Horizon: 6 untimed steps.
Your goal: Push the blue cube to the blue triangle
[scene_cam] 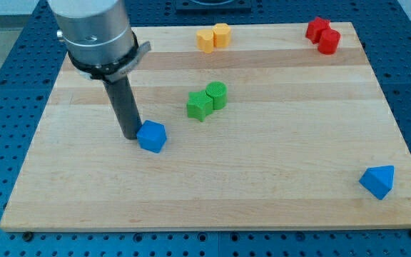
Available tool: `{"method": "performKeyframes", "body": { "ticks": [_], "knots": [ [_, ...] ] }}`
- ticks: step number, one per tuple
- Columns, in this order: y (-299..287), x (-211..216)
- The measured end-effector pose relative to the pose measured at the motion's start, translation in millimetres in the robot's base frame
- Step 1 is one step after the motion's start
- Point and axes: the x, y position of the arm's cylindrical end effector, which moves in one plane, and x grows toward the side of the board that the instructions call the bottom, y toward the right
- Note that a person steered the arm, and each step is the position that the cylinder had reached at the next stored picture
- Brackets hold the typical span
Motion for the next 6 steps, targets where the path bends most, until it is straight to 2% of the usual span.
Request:
{"method": "performKeyframes", "body": {
  "ticks": [4,6],
  "knots": [
    [103.1,36.9],
    [136.0,72.5]
  ]
}}
